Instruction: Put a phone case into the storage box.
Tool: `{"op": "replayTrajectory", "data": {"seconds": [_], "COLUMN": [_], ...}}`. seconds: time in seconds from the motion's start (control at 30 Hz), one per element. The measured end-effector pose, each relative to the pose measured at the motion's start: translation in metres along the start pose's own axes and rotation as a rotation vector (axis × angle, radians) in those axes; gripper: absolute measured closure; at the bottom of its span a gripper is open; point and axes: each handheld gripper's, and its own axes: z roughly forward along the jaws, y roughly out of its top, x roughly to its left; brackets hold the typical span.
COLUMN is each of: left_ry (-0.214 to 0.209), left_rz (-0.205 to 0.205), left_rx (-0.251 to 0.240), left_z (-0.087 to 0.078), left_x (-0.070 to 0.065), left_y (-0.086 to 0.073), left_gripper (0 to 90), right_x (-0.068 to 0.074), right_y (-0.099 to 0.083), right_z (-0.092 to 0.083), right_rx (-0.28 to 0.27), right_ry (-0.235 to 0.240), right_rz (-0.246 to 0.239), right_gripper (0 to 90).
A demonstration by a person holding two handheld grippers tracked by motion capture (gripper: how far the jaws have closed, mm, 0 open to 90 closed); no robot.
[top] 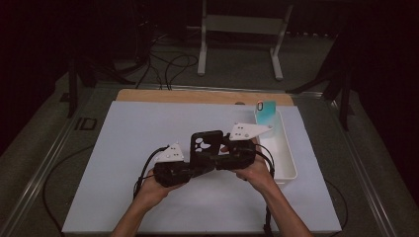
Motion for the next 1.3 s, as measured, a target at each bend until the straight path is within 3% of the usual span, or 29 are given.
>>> {"op": "replayTrajectory", "data": {"seconds": [0.13,0.37,0.7,1.3], "left_ry": [0.026,0.066,0.144,0.257], "left_rz": [0.014,0.012,-0.016,-0.05], "left_rx": [0.006,-0.01,-0.026,-0.006], "left_z": [0.0,-0.006,-0.013,-0.011], "left_x": [-0.003,-0.001,0.005,0.007], "left_y": [0.001,0.002,0.001,-0.003], "left_gripper": [85.7,85.8,85.7,85.6], "right_x": [0.003,0.001,0.0,0.004], "right_y": [0.0,-0.001,-0.001,0.007], "right_z": [0.004,0.002,-0.003,0.002], "right_rx": [0.036,0.046,0.051,0.031], "right_ry": [-0.047,-0.079,-0.167,-0.213], "right_rz": [-0.019,-0.004,0.046,0.094], "right_gripper": [28.9,23.2,14.6,9.6]}}
